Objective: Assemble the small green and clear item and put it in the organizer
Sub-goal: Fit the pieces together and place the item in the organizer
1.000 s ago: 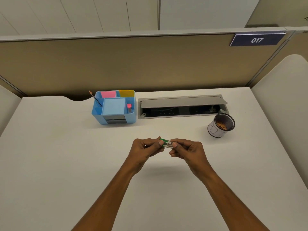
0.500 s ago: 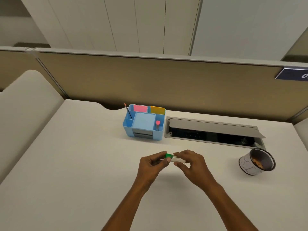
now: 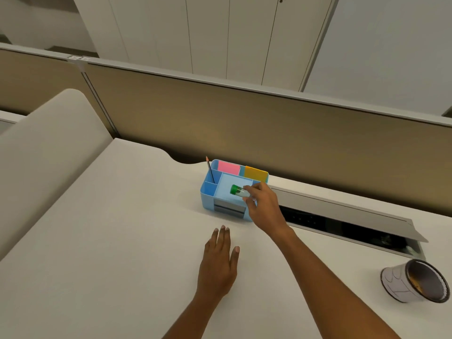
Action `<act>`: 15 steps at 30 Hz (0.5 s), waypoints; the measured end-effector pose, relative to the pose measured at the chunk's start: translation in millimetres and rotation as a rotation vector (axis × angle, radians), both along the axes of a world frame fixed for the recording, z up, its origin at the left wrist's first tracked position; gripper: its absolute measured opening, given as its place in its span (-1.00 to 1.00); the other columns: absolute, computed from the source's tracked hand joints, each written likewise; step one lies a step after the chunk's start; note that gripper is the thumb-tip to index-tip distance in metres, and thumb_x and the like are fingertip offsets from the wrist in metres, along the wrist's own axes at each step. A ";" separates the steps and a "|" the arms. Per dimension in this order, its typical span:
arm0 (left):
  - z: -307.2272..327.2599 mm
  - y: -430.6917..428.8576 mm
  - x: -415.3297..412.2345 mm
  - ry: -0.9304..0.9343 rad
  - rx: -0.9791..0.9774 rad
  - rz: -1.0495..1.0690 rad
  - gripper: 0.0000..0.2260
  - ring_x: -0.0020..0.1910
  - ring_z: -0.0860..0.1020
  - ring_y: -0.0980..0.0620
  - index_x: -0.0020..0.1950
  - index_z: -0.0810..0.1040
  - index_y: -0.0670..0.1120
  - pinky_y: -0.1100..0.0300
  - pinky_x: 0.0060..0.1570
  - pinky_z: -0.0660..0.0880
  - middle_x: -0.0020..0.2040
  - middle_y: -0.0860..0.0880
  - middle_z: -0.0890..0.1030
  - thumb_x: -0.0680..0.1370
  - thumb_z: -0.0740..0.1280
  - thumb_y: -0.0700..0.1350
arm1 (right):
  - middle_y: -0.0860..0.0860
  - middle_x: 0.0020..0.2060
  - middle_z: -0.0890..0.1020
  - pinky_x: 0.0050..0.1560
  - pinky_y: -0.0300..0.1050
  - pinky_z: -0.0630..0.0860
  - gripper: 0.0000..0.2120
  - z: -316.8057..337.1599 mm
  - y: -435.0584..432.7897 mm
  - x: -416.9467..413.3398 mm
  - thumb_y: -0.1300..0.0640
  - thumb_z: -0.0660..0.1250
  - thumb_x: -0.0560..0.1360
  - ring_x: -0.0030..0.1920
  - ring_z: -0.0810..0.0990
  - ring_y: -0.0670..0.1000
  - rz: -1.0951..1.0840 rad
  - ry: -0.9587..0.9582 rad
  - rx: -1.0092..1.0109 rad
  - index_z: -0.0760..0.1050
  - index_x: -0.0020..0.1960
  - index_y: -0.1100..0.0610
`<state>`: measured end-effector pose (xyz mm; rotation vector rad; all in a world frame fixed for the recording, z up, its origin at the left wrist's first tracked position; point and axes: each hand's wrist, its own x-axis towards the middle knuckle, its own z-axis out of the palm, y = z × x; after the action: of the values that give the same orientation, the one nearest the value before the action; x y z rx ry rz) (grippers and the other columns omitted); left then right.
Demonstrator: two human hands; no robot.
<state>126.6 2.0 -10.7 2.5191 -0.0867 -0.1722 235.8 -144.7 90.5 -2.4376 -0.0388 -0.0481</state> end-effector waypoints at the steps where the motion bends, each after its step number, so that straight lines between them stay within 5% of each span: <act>1: -7.6 2.5 0.1 -0.002 0.051 -0.031 -0.43 0.67 -0.15 0.06 0.66 -0.19 0.01 0.11 0.59 -0.20 0.71 0.03 -0.09 0.71 -0.08 0.16 | 0.14 0.30 0.53 0.32 -0.03 0.53 -0.62 -2.2 4.6 7.3 0.24 0.36 0.62 0.33 0.50 0.11 0.007 -0.002 -0.025 0.50 0.43 0.21; 4: -25.2 6.2 -1.6 -0.022 0.145 -0.104 -0.43 0.67 -0.19 0.03 0.60 -0.31 0.04 0.12 0.56 -0.31 0.69 0.04 -0.19 0.68 -0.19 0.20 | 0.15 0.26 0.56 0.26 -0.05 0.52 -0.65 -9.0 13.8 20.8 0.22 0.35 0.63 0.30 0.51 0.12 0.044 -0.007 -0.111 0.52 0.41 0.21; 11: -36.5 5.0 -2.4 -0.056 0.250 -0.139 -0.38 0.66 0.07 -0.09 0.68 0.05 -0.07 -0.01 0.57 -0.26 0.69 -0.07 0.08 0.68 -0.17 0.21 | 0.17 0.20 0.61 0.23 0.03 0.50 -0.70 -21.6 22.0 34.3 0.19 0.36 0.62 0.25 0.51 0.17 0.048 -0.004 -0.207 0.58 0.34 0.21; 15: -38.0 4.9 -3.2 -0.047 0.259 -0.150 -0.29 0.67 -0.08 -0.07 0.68 -0.09 -0.03 0.04 0.51 -0.34 0.70 -0.04 -0.07 0.60 -0.35 0.28 | 0.18 0.20 0.61 0.22 0.05 0.50 -0.70 -25.9 22.8 35.2 0.17 0.38 0.61 0.25 0.49 0.17 0.042 -0.003 -0.216 0.59 0.32 0.21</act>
<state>123.4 6.9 -48.7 2.7755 -0.2897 -0.1949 271.0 -121.9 64.6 -2.6511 -0.1011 -0.0301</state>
